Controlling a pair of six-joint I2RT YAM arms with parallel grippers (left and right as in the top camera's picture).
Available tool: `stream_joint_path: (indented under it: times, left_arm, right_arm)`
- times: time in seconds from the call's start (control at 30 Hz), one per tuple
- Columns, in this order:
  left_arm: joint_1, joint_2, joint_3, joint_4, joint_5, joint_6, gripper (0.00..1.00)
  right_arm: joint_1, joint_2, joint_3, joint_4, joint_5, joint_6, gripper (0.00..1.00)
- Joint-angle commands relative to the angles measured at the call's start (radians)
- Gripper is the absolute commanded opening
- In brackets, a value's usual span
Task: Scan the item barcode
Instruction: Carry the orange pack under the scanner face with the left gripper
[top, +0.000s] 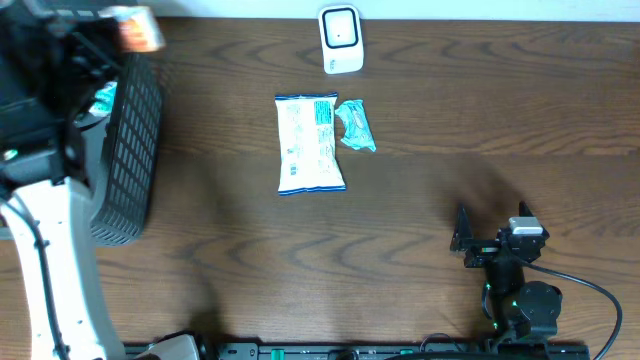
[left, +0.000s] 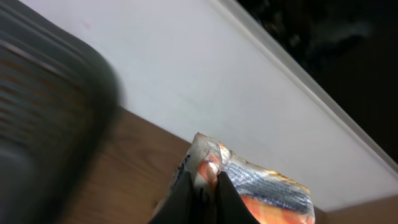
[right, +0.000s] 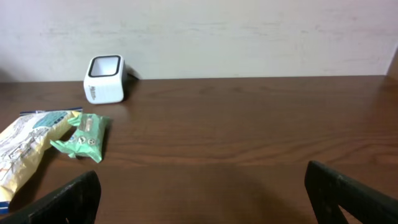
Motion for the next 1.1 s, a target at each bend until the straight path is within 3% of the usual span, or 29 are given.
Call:
stream_joint_path:
  times: [0.0, 0.27, 0.43, 0.67, 0.8, 0.87, 0.97, 1.07]
  left_arm:
    - [-0.202, 0.091, 0.01, 0.002, 0.026, -0.049, 0.08]
    - [-0.534, 0.293, 0.01, 0.011, -0.147, -0.05, 0.07]
    - [-0.771, 0.476, 0.01, 0.13, -0.288, -0.035, 0.07]
    - [-0.922, 0.638, 0.01, 0.317, -0.293, 0.242, 0.08]
    - [-0.975, 0.734, 0.01, 0.38, -0.451, 0.339, 0.08]
    - [-0.981, 0.756, 0.01, 0.38, -0.456, 0.396, 0.08]
    - [-0.983, 0.784, 0.01, 0.38, -0.456, 0.501, 0.17]
    - [-0.98, 0.784, 0.01, 0.385, -0.457, 0.558, 0.47]
  right_arm:
    - [-0.006, -0.004, -0.003, -0.002, 0.005, 0.011, 0.99]
    - [-0.006, -0.004, -0.003, -0.002, 0.005, 0.011, 0.99]
    - [-0.006, -0.004, -0.003, -0.002, 0.005, 0.011, 0.99]
    - [-0.006, -0.004, -0.003, -0.002, 0.005, 0.011, 0.99]
    - [-0.006, -0.004, -0.003, -0.002, 0.005, 0.011, 0.99]
    - [-0.006, -0.004, -0.003, -0.002, 0.005, 0.011, 0.99]
    - [-0.006, -0.004, -0.003, -0.002, 0.005, 0.011, 0.99]
    - [-0.006, -0.004, -0.003, -0.002, 0.005, 0.011, 0.99]
